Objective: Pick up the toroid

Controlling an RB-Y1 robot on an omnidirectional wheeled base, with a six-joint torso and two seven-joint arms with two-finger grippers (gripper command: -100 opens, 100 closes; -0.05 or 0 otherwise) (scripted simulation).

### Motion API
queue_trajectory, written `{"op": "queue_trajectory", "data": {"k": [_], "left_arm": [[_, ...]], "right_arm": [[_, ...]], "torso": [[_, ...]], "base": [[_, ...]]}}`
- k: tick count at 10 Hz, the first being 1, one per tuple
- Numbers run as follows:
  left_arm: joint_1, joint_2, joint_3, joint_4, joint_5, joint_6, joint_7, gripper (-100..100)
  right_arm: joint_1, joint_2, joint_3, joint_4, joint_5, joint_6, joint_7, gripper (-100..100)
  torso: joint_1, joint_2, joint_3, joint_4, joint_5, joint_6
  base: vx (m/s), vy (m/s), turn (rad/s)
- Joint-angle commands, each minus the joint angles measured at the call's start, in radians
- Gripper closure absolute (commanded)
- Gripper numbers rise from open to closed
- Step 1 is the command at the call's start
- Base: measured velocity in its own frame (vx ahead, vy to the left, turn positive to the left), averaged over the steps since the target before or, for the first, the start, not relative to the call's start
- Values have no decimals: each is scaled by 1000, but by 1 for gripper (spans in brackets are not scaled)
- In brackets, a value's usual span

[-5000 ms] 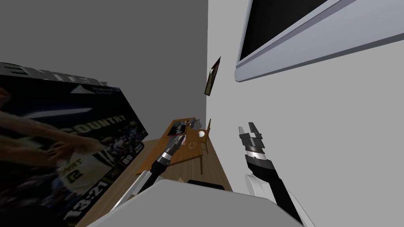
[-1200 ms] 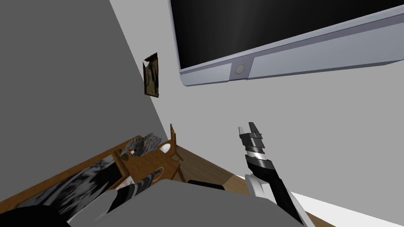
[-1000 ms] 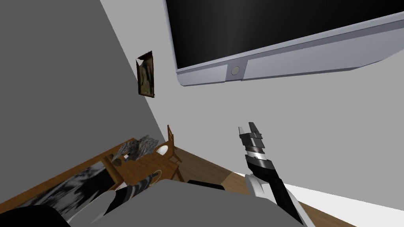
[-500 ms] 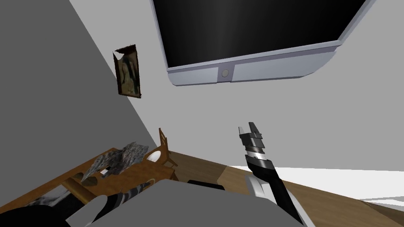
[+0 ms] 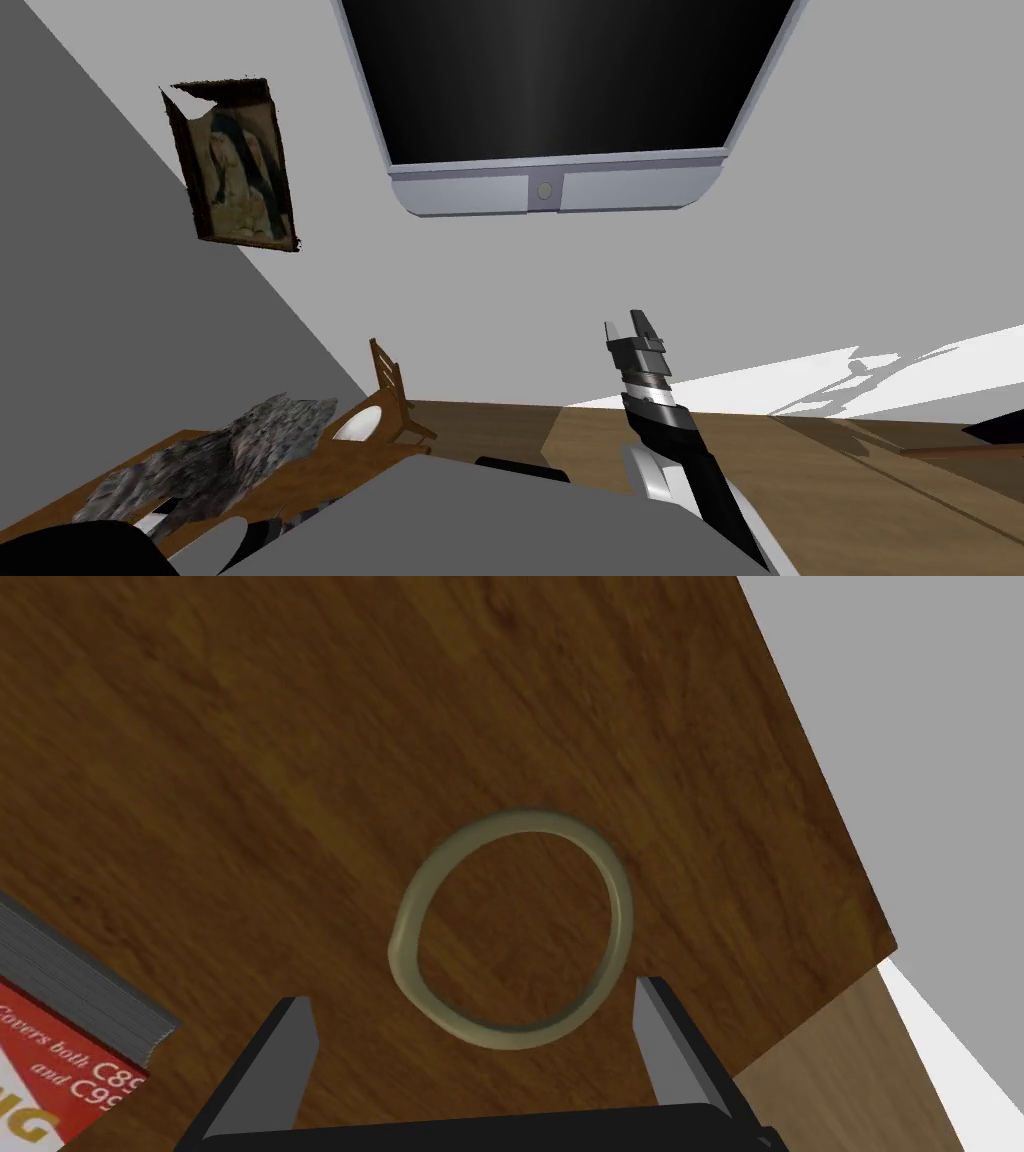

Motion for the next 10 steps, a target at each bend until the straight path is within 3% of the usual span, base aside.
{"op": "queue_trajectory", "data": {"k": [1, 3, 4, 5, 6, 7, 8, 9, 10], "left_arm": [[4, 1, -4, 26, -36, -9, -29, -100], [11, -10, -18, 58, -70, -18, -56, -100], [-4, -3, -13, 61, -52, -18, -50, -100], [-6, -3, -14, 65, -53, -21, -56, 0], [-36, 3, -37, 114, -12, -12, -57, -100], [-36, 3, -37, 118, -12, -12, -57, -100], [-65, 9, -60, 158, 29, -3, -59, -100], [-65, 9, -60, 171, 29, -3, -59, -100], [-95, 15, -84, 204, 71, 5, -61, -100]], "right_arm": [[0, 0, 0, 0, 0, 0, 0, 0], [0, 0, 0, 0, 0, 0, 0, 0], [0, 0, 0, 0, 0, 0, 0, 0], [0, 0, 0, 0, 0, 0, 0, 0], [0, 0, 0, 0, 0, 0, 0, 0], [0, 0, 0, 0, 0, 0, 0, 0], [0, 0, 0, 0, 0, 0, 0, 0], [0, 0, 0, 0, 0, 0, 0, 0], [0, 0, 0, 0, 0, 0, 0, 0]], "torso": [[0, 0, 0, 0, 0, 0], [0, 0, 0, 0, 0, 0], [0, -1, 0, 0, 0, 0], [-1, -1, -1, 0, 0, -1], [-3, -2, -1, 0, 0, -1], [-2, 2, 1, 0, 0, 0], [-3, 4, 2, 1, -1, -1], [-5, 6, 3, 1, -1, 0], [-4, 5, 3, 1, -1, -1]], "base": [[-18, 37, -290], [-20, 42, -252], [-9, 21, -66], [-2, 5, 12], [-84, 11, -261], [-112, -5, -174], [-135, -33, -203], [-103, -17, -144], [-120, -5, -296]]}}
